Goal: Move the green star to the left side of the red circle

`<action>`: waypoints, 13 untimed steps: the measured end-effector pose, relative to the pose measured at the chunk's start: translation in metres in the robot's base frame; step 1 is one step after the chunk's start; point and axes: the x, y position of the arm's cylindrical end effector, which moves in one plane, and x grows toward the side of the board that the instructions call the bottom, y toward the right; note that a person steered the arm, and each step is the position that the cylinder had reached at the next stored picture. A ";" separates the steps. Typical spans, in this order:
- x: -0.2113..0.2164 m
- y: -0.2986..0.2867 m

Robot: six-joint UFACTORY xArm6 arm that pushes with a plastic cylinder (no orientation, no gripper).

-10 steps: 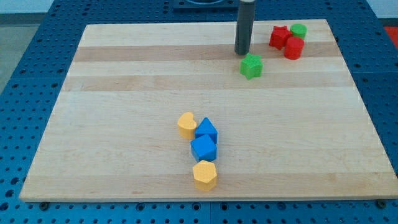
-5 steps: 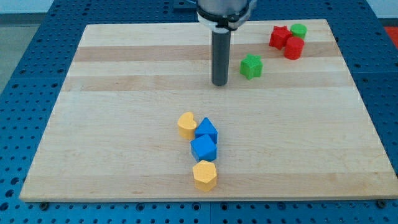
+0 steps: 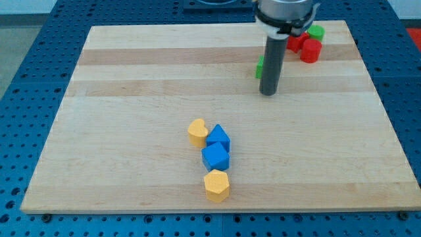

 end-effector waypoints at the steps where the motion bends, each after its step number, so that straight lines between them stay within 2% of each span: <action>1: 0.018 -0.032; 2: -0.035 -0.017; 3: -0.044 -0.001; 5: -0.051 0.045; 6: -0.052 0.047; 7: -0.019 0.013; 8: -0.011 -0.014; 9: -0.046 -0.012; 10: -0.050 0.023; 13: -0.060 0.069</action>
